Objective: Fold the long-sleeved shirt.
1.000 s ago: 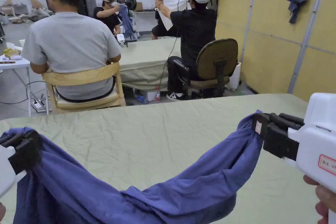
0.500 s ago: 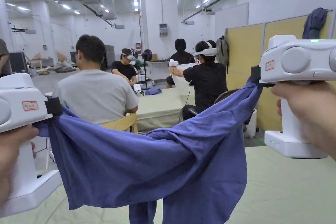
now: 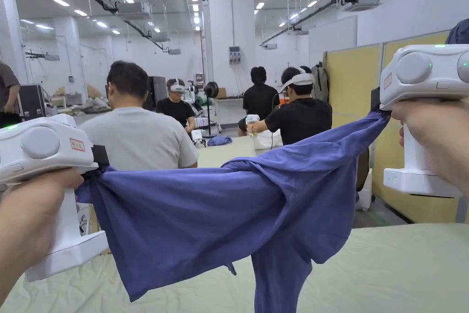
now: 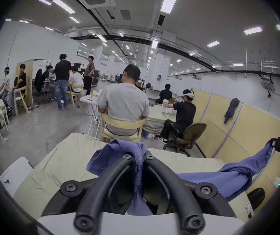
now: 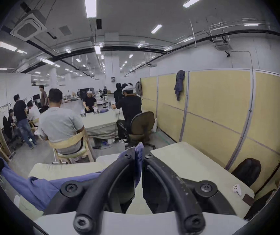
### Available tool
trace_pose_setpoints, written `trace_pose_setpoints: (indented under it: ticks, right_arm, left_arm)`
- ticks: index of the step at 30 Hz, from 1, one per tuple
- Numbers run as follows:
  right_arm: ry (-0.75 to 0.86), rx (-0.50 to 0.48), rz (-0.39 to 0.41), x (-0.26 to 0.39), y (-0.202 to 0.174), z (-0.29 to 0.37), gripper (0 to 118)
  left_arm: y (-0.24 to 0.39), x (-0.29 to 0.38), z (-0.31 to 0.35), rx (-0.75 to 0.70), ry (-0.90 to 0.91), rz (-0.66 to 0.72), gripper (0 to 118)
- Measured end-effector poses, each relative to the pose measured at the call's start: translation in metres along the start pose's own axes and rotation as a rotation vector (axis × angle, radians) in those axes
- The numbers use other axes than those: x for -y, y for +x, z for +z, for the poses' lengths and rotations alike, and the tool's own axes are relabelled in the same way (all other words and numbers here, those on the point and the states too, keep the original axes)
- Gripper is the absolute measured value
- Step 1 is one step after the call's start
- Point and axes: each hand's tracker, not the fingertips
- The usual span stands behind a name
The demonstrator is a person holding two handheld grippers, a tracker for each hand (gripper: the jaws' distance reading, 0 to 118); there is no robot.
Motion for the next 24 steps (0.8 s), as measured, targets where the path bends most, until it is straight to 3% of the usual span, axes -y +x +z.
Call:
trace_pose_setpoints:
  ticks: [5,13,16,20,24]
  right_arm:
    - [-0.140,0.006,0.078,0.095,0.004,-0.065,8]
    - [-0.505,-0.049,0.117,0.310,0.021,-0.116,8]
    - [-0.580,-0.056,0.171,0.370,0.040,-0.098,8]
    - [-0.614,-0.078,0.180,0.412,0.075,-0.046,8]
    - [-0.649,-0.115,0.131,0.435,0.109,0.017,8]
  left_arm:
    - [-0.057,0.072,0.006,-0.008,-0.116,-0.063,6]
    - [-0.111,0.293,0.022,-0.052,-0.441,-0.064,6]
    - [-0.104,0.328,-0.008,-0.048,-0.520,-0.087,6]
    - [-0.057,0.351,-0.067,-0.027,-0.545,-0.085,6]
    - [0.001,0.357,-0.128,0.000,-0.566,-0.078,6]
